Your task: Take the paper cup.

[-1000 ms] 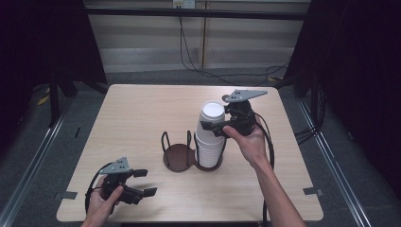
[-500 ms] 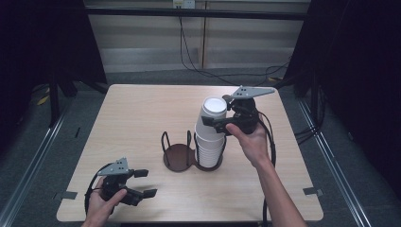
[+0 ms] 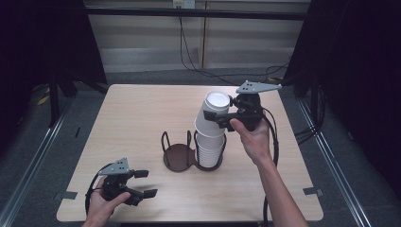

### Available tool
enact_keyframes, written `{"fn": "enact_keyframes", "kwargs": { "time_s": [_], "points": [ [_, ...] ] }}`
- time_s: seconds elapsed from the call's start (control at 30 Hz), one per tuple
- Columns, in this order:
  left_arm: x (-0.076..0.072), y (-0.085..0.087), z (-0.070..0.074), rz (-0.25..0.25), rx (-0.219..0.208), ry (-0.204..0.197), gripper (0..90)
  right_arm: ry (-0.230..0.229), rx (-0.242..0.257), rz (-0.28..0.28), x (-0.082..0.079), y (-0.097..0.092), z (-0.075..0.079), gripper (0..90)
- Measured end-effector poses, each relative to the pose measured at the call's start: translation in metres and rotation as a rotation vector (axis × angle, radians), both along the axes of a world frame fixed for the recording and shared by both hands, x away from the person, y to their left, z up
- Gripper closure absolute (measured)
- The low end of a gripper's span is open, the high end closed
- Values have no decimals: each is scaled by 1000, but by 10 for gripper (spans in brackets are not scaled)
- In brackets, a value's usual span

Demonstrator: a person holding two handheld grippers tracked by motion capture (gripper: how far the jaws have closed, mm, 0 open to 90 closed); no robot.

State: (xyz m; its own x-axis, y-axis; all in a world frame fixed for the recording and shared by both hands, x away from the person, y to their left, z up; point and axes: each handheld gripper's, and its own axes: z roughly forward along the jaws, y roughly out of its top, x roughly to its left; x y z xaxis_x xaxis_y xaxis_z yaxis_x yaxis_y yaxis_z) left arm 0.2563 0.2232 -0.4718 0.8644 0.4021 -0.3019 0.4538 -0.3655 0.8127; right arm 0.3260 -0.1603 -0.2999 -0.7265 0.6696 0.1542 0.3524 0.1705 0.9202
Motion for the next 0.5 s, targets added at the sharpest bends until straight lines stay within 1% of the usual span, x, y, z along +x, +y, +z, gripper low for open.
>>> {"fn": "enact_keyframes", "kwargs": {
  "time_s": [0.03,0.07,0.13,0.27,0.3,0.37,0.43,0.47,0.5],
  "points": [
    [0,0,0,1,0,-1,160,0,0,0,0,0,0,220],
    [-1,1,1,1,-7,-2,161,-6,16,4,-1,1,2,220],
    [-1,2,1,4,-4,-5,161,-11,13,-1,-2,1,3,220],
    [-1,2,1,3,-7,-4,161,-6,32,-3,-1,-2,3,221],
    [-1,1,1,5,-6,-4,161,-11,47,-3,-2,-4,4,222],
    [-1,1,1,6,-5,2,161,-18,52,-5,-2,-4,5,222],
    [-1,2,1,5,-10,-3,161,-33,64,1,-4,-5,10,223],
    [-1,2,1,5,-10,-3,161,-33,64,1,-4,-5,10,223],
    [-1,3,1,10,-13,-1,161,-40,76,3,-4,-6,13,223]
  ]
}}
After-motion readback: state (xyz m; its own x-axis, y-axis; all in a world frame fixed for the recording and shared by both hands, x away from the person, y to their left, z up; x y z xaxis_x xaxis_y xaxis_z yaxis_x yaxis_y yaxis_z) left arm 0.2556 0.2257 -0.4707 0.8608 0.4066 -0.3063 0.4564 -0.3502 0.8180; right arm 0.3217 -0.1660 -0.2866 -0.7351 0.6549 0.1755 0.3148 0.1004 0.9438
